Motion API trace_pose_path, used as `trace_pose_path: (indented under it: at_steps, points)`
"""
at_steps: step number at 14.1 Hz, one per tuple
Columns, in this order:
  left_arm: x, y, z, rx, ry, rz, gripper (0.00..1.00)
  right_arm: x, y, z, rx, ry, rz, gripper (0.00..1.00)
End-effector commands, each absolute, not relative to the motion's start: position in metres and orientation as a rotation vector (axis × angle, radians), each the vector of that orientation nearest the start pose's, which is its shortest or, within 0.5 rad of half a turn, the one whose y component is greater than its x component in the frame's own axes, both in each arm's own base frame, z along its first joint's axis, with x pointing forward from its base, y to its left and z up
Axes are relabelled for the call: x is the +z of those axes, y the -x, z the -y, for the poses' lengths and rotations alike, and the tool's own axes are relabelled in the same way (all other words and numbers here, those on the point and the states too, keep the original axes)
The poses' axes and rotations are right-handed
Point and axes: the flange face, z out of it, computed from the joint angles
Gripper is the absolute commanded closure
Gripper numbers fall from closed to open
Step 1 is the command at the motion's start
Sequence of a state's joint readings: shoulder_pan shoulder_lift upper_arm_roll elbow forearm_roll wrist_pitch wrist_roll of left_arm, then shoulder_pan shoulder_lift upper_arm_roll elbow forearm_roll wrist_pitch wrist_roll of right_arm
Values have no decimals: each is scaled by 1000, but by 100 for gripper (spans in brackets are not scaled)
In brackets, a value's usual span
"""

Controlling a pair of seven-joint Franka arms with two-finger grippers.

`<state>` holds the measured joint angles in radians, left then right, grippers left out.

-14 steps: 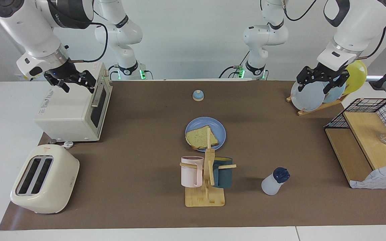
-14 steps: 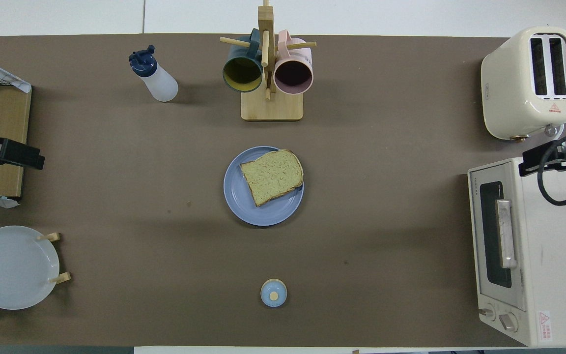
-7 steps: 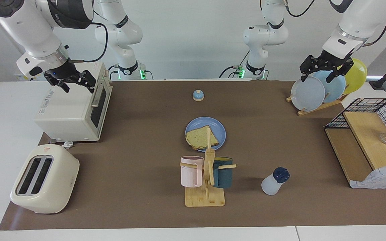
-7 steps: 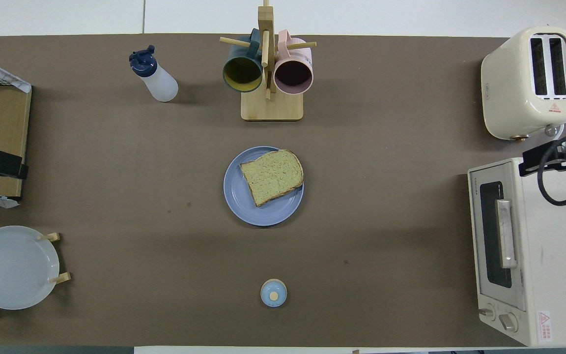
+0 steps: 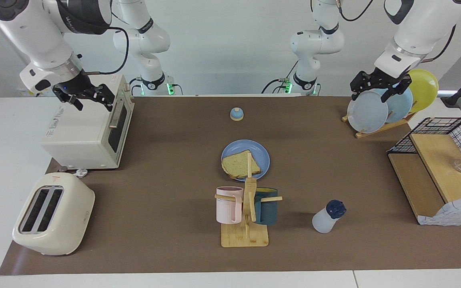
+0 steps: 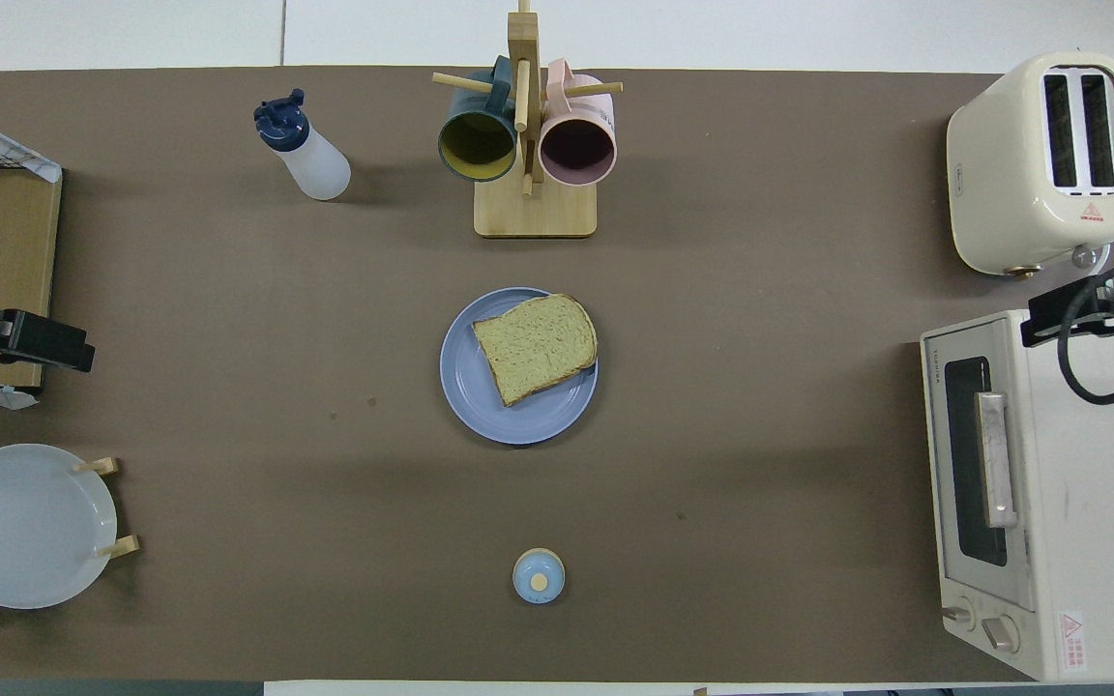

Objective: Put bread on plate and add seasoning

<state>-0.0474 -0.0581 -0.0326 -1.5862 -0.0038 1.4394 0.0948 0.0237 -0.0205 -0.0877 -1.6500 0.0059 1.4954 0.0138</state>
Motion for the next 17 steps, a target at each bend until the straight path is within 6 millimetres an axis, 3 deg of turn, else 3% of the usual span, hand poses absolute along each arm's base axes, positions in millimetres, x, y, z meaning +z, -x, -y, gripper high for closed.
trace_pose_path:
  at_steps: [1,17]
  points:
    - [656,-526,49,119,3141,-259,0,594,-530,36,187,3125,-100,0]
    - [654,-525,39,64,3153,-167,0,594,-530,36,187,3125,-100,0]
